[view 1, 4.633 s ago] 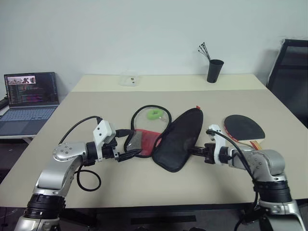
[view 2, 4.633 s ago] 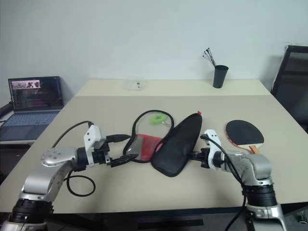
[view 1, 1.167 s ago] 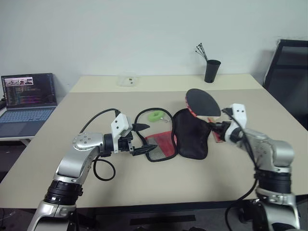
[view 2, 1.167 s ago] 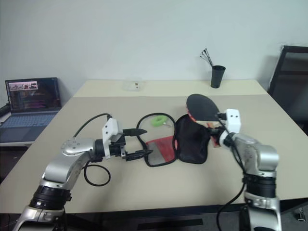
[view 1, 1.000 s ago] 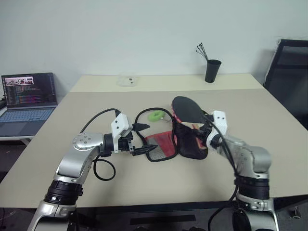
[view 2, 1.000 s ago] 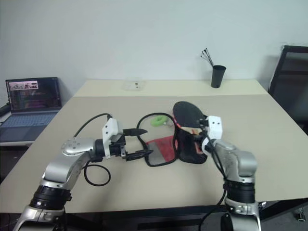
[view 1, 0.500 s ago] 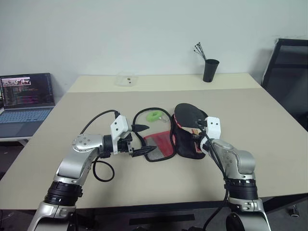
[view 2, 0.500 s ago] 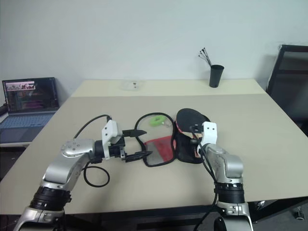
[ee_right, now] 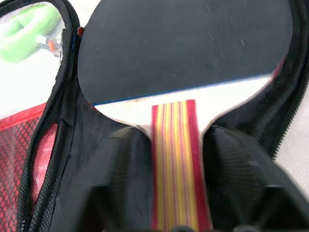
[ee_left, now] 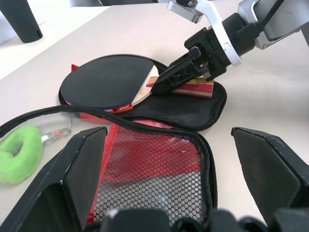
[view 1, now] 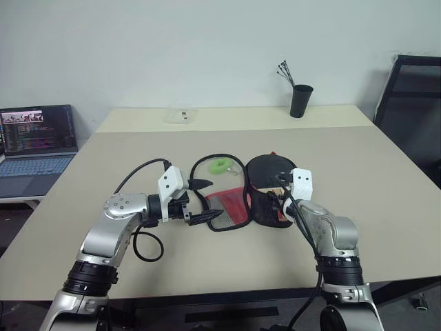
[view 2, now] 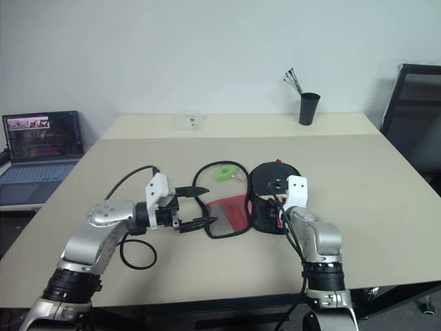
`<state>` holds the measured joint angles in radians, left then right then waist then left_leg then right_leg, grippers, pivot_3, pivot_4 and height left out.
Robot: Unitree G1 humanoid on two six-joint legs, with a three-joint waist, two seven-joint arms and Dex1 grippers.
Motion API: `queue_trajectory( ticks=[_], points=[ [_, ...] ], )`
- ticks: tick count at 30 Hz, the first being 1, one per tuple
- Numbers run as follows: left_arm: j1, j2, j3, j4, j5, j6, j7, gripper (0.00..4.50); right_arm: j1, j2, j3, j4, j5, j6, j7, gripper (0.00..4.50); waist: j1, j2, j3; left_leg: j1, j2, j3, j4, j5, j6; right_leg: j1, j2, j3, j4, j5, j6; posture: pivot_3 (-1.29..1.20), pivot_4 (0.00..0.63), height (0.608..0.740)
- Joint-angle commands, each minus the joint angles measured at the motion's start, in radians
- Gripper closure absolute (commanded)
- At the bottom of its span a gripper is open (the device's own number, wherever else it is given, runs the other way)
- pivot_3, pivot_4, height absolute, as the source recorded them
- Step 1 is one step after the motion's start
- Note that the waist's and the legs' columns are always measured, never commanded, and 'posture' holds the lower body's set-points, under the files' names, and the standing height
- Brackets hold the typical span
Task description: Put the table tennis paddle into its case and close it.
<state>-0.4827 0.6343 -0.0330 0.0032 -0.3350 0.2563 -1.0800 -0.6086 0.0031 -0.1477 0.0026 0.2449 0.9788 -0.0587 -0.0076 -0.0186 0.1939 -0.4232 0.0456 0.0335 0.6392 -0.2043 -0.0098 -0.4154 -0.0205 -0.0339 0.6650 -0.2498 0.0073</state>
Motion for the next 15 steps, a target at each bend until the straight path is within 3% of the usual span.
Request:
queue_trajectory(
  ticks=[1,6,9,14,15],
  points=[
    [0.004,0.015,0.028,-0.041,-0.013,0.003,0.009,0.00,0.001,-0.010,0.037,-0.074,-0.012,-0.025,0.013,0.04,0.000,0.000,0.000,0.000,0.000,0.000,0.000,0.000,0.000,0.000,0.000,0.000,0.000,0.000,0.000,0.00,0.150,0.740],
    [0.035,0.035,0.062,-0.032,-0.014,0.002,0.026,0.00,0.045,-0.078,0.094,-0.282,0.097,0.088,0.159,0.04,0.000,0.000,0.000,-0.002,0.000,0.000,0.000,0.000,0.000,-0.002,0.000,0.000,0.000,0.000,0.000,0.00,0.150,0.740],
    [0.057,0.052,0.084,-0.014,-0.005,-0.005,0.038,0.00,0.066,-0.177,0.095,-0.412,0.202,0.179,0.290,0.04,0.000,0.000,0.000,-0.004,0.001,0.000,0.000,0.000,0.000,-0.004,0.000,0.000,0.001,0.000,0.000,0.00,0.150,0.740],
    [0.058,0.077,0.105,0.058,0.010,-0.011,0.049,0.00,0.013,-0.372,0.000,-0.508,0.415,0.272,0.519,0.04,0.003,0.000,0.000,-0.004,0.000,0.000,0.001,0.000,0.000,-0.004,0.000,-0.001,0.000,0.000,-0.001,0.00,0.150,0.740],
    [0.052,0.077,0.104,0.079,0.018,-0.016,0.059,0.17,-0.001,-0.407,-0.014,-0.508,0.444,0.274,0.551,0.01,0.003,0.000,0.000,-0.004,0.000,0.000,0.001,0.000,0.000,-0.004,0.000,-0.001,0.000,0.001,-0.001,0.00,0.150,0.740]
  ],
)
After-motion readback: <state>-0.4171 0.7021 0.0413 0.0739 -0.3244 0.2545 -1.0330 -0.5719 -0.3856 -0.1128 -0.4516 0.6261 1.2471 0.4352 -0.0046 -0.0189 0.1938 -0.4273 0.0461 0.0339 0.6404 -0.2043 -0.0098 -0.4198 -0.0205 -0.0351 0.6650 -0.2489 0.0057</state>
